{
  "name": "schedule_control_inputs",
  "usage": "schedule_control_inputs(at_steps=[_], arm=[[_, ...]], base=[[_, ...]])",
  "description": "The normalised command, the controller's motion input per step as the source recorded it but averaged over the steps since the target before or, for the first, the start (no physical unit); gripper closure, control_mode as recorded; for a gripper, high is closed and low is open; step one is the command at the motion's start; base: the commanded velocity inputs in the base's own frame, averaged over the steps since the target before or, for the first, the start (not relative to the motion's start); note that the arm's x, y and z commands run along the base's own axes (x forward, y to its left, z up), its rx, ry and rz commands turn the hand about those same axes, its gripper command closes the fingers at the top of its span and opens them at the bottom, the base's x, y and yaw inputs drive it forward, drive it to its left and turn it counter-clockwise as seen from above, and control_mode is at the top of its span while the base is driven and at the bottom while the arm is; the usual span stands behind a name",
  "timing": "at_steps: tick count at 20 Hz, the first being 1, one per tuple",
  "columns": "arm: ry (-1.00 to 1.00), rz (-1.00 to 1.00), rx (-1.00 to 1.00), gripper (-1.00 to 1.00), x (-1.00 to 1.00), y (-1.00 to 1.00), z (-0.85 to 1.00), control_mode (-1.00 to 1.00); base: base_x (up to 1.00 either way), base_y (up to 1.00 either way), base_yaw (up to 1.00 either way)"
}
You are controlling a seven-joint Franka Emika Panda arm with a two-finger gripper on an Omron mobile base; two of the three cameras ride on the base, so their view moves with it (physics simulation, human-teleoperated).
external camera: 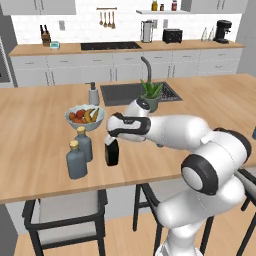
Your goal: Move the plastic bottles in the middle to the plastics group, and the glass bottles in the middle to the glass group.
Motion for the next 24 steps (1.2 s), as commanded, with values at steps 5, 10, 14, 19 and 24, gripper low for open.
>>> schedule_control_inputs(at_steps=[5,10,14,19,24], arm=[[0.00,0.03,0.06,1.00,0.00,0.40,0.00,-1.00],[0.00,0.00,0.08,1.00,0.02,0.13,-0.02,-1.00],[0.01,0.00,0.00,1.00,0.05,0.00,-0.09,-1.00],[0.01,0.00,-0.06,1.00,0.01,0.00,-0.26,-1.00],[0.00,0.00,-0.09,1.00,0.00,0.05,-0.29,-1.00]], base=[[0.00,0.00,0.00],[0.00,0.00,0.00],[0.00,0.00,0.00],[0.00,0.00,0.00],[0.00,0.00,0.00]])
